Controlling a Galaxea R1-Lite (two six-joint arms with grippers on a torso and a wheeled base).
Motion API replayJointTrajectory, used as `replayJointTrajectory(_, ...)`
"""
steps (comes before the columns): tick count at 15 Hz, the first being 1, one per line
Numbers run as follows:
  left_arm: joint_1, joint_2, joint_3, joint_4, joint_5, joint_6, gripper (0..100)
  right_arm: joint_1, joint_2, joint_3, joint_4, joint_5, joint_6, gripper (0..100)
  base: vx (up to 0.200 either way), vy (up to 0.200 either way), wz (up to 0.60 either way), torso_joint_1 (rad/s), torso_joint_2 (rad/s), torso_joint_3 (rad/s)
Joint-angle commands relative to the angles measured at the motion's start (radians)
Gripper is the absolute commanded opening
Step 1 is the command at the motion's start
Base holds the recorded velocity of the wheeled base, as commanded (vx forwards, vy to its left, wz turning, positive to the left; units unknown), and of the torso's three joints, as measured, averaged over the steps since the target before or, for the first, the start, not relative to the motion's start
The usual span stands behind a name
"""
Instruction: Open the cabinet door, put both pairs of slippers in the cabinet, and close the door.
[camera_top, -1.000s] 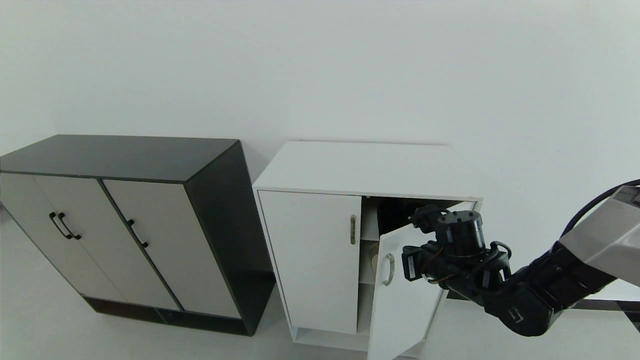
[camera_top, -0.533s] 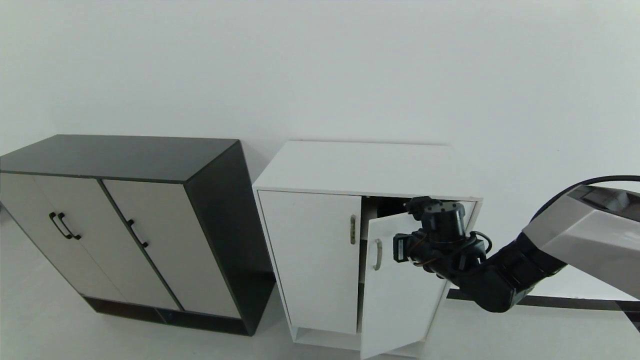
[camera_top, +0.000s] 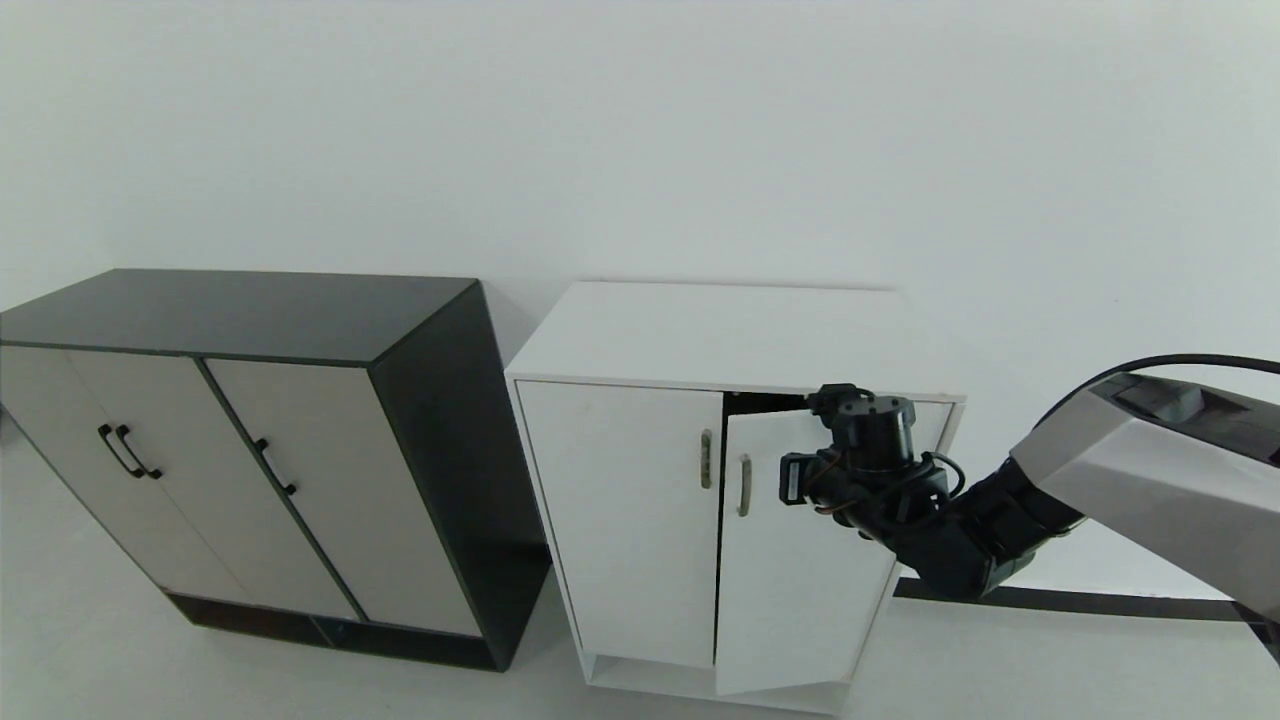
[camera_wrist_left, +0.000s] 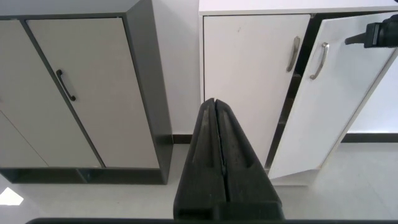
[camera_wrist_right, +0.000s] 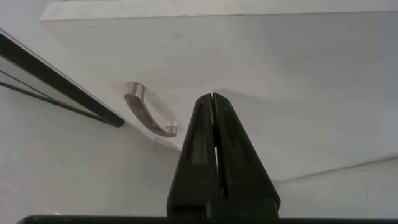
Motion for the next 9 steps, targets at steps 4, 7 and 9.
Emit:
replayJointTrajectory(4,0.0,0.001,0.0,-0.001,0.0,0.0,0,-0.019,0.023,-0.033,-0.001,-0.001,0.01,0,0.0,0.0,0.0,0.0,0.0,0.0)
replayJointTrajectory(7,0.0,0.001,0.0,0.001,0.0,0.0,0,-0.034,0.028,-0.033,-0.004,-0.007,0.012,0,0.0,0.0,0.0,0.0,0.0,0.0)
replayJointTrajectory(9,0.0,0.0,0.0,-0.001,0.0,0.0,0,-0.039,0.043,-0.036,-0.025,-0.006,0.012,0,0.0,0.0,0.0,0.0,0.0,0.0)
